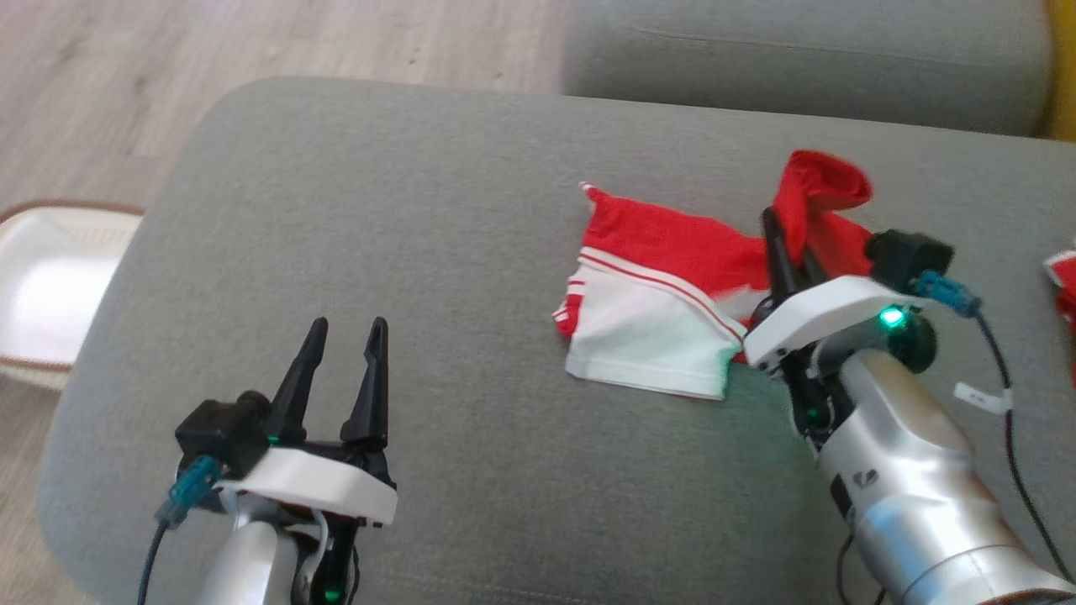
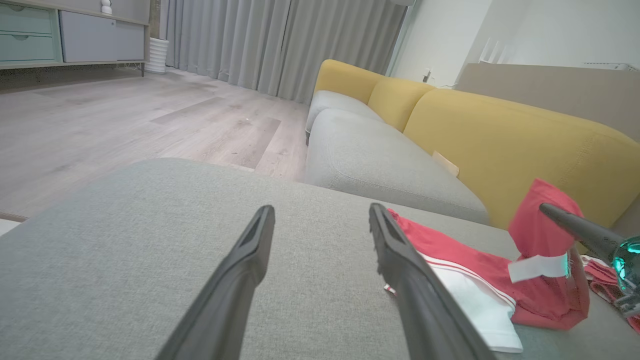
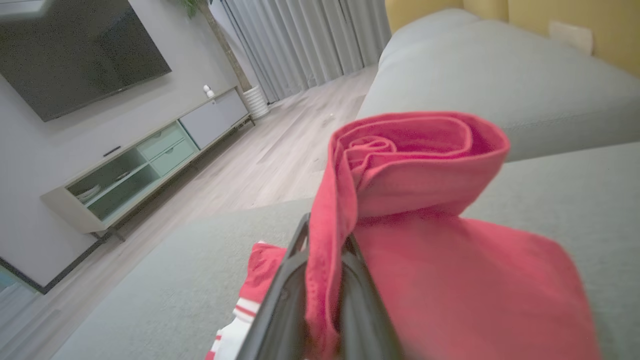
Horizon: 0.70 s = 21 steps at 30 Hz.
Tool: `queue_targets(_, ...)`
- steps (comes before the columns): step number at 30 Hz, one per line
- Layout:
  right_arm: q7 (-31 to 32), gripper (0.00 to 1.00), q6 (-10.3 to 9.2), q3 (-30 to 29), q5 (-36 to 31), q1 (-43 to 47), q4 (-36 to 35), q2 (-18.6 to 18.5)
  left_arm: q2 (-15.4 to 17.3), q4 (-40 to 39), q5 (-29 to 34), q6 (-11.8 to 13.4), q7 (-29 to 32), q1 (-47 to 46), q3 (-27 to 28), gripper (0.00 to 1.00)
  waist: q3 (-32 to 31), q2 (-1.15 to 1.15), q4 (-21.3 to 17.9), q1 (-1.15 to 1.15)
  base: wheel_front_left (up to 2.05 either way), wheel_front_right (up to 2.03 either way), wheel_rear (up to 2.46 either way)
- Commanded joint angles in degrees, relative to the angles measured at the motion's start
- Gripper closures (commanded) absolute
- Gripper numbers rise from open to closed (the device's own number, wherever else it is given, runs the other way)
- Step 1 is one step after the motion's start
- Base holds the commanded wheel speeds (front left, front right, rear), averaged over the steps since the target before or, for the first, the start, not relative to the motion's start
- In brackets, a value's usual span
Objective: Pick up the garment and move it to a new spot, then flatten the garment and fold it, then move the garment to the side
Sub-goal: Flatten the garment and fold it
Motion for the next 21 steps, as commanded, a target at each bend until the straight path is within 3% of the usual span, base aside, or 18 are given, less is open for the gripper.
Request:
queue_targets(1,0.2,1.00,-0.05,3.1,2.1,-0.8,-2.2,0.6,0.4,-1.8,-0.4,0.3,-0.3,-2.1,1.2,0.00,0.6,0.00,2.0,0.00,0.00,0.00,0.00)
queue_targets(11,-0.4,1.00,-0.05,11.5,10.2,-3.5,2.7,0.6,0.4,-0.3,-1.6,0.6,-0.3,-3.2,-0.5,0.00,3.1,0.00,8.4,0.00,0.00,0.00,0.00)
queue_targets(21,-0.9,1.00,-0.05,16.7,13.8,-5.7,6.8,0.6,0.4,-0.1,-2.4,0.9,-0.3,-3.5,-1.3,0.00,4.6,0.00,11.0,0.00,0.00,0.00,0.00)
